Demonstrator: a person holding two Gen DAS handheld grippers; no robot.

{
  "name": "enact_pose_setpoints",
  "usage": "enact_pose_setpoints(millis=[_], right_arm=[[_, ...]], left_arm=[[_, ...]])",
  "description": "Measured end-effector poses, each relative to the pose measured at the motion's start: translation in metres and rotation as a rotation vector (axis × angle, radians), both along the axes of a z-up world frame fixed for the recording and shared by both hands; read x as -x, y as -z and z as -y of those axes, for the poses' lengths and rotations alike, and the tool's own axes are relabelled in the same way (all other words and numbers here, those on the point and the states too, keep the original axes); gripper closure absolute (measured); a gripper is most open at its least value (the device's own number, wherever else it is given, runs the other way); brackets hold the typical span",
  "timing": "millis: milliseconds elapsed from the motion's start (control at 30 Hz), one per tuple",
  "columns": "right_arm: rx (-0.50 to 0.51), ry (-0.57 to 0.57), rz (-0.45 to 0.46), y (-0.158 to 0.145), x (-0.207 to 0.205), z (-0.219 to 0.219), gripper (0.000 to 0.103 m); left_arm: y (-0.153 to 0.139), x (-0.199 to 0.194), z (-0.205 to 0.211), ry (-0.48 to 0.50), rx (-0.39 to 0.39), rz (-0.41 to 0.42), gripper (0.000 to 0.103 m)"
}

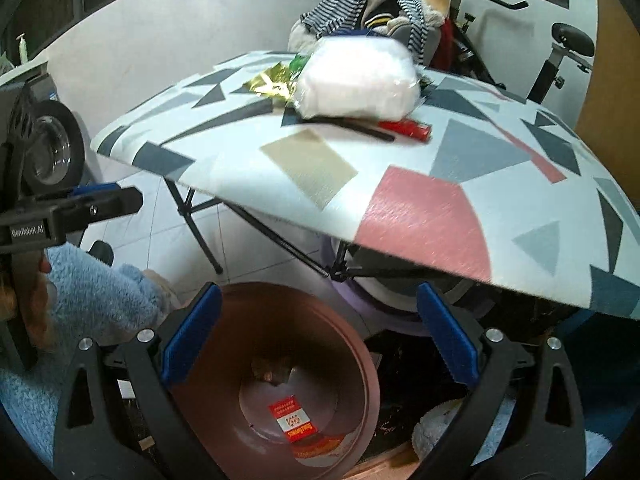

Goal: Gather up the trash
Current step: 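Grasp the gold foil wrapper with the left tool while the right tool grasps the white tissue bag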

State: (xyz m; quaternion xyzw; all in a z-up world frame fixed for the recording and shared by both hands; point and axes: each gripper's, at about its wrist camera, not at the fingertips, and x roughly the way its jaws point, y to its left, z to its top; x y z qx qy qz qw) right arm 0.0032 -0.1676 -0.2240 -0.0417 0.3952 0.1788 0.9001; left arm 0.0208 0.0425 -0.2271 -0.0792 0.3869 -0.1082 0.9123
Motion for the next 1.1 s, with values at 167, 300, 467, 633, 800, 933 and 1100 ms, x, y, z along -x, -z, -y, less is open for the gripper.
enact_pose_setpoints(millis=[167, 300, 467, 633, 800, 933, 1100], right_arm=[[-0.017, 0.015, 0.034, -0.016, -0.008, 0.007, 0.007], [-0.028, 0.021, 0.060, -0.031, -0.025, 0.015, 0.007], [-0.089, 0.050, 0.058, -0.053, -0.067, 0.024, 0.007], [-0.157, 0.080, 0.040, -0.063, -0.122, 0.023, 0.007], [-0.233, 0.127, -0.030, -0.059, -0.169, 0.026, 0.007], [-0.259, 0.123, -0.062, -0.055, -0.190, 0.021, 0.007], [-0.315, 0.100, -0.114, -0.045, -0.203, 0.018, 0.007]], left_arm=[[-0.011, -0.001, -0.002, -0.004, 0.006, 0.024, 0.017], [-0.024, -0.011, -0.007, -0.027, 0.037, 0.034, 0.017], [-0.038, -0.029, -0.015, -0.052, 0.088, 0.029, 0.017], [-0.048, -0.048, -0.023, -0.064, 0.115, 0.024, 0.017], [-0.052, -0.073, -0.027, -0.046, 0.116, -0.002, 0.018], [-0.058, -0.096, -0.029, -0.027, 0.120, -0.004, 0.018], [-0.061, -0.130, -0.024, -0.003, 0.168, -0.037, 0.023]])
